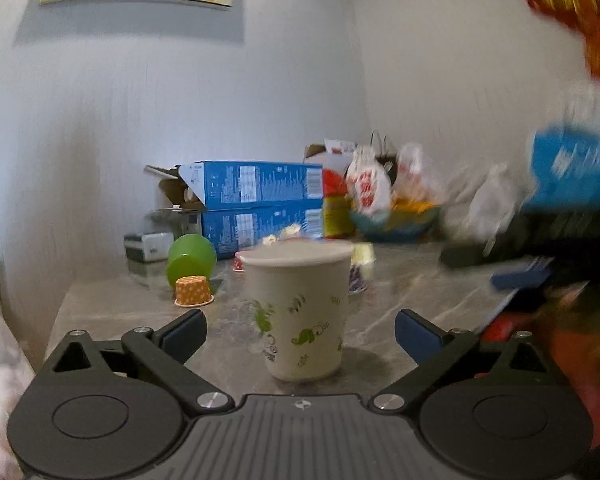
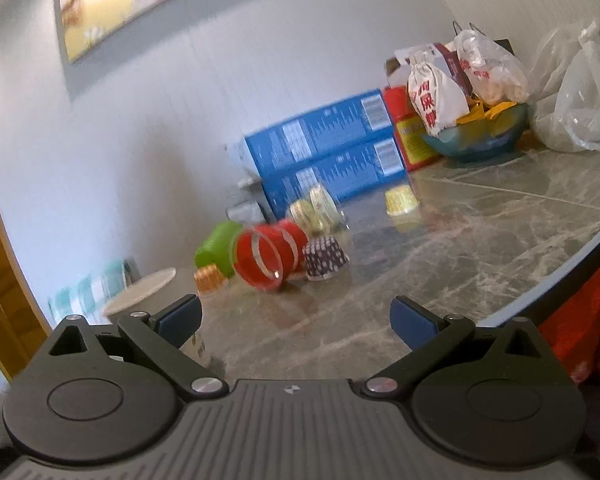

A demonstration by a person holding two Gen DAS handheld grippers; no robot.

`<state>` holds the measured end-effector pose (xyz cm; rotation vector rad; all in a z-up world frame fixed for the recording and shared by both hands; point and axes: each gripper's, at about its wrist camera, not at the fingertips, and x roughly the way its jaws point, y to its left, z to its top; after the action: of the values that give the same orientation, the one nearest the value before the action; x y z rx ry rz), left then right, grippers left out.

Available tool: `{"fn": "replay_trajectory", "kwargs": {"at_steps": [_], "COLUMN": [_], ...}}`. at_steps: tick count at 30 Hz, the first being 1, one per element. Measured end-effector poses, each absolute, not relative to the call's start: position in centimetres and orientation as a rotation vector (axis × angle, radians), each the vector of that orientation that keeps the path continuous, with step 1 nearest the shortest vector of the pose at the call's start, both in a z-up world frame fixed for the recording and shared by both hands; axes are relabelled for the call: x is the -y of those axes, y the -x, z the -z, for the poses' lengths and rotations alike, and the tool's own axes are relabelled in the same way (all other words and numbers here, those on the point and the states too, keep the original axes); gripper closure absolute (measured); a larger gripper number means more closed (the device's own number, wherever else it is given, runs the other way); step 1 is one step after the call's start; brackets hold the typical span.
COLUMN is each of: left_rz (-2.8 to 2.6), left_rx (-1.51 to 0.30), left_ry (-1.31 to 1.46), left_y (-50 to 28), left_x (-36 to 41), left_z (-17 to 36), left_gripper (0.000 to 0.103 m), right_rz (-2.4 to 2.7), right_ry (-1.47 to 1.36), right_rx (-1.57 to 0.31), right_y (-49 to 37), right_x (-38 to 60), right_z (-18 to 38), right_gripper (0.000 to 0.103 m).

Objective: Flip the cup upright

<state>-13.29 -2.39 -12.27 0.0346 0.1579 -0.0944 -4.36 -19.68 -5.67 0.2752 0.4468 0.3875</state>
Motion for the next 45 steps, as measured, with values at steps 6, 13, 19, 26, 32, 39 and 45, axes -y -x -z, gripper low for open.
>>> {"fn": "replay_trajectory", "kwargs": {"at_steps": [6, 13, 19, 26, 32, 39, 45], "left_rz": [0.078, 0.07, 0.082, 0.047, 0.027, 0.017, -0.008], "left_rx": [-0.271, -0.409, -0.478, -0.51, -0.535, -0.544, -0.553], "left_ry": [0.07, 0.062, 0.127, 0.103, 0.087, 0.073, 0.069], "left_y": [17.1, 16.3, 14.4, 14.8, 15.1, 15.6, 15.9], "left_x": [-1.5, -1.9, -1.7, -1.0, -0.7, -0.5, -0.8], "left_z": [5.7, 2.3, 3.0, 2.1, 1.2, 0.6, 0.2], "left_gripper": [0.0, 0.0, 0.0, 0.0, 0.0, 0.0, 0.0], "right_rz": [-0.381, -0.372, -0.372, -0.358, -0.361, -0.357, -0.357], "right_ry": [-0.079, 0.078, 0.022, -0.005, 0.003, 0.007, 0.025], "right_rx": [-0.436, -0.374, -0.481, -0.523, -0.548, -0.558, -0.563], "right_y": [8.4, 11.1, 9.3, 9.2, 9.1, 9.0, 8.9], "right_x": [17.3, 15.0, 15.6, 16.2, 16.0, 16.1, 15.8], "right_z": [2.0, -3.1, -3.0, -3.0, -3.5, -3.9, -4.1], "right_gripper": [0.002, 0.002, 0.002, 0.002, 0.002, 0.002, 0.002]}}
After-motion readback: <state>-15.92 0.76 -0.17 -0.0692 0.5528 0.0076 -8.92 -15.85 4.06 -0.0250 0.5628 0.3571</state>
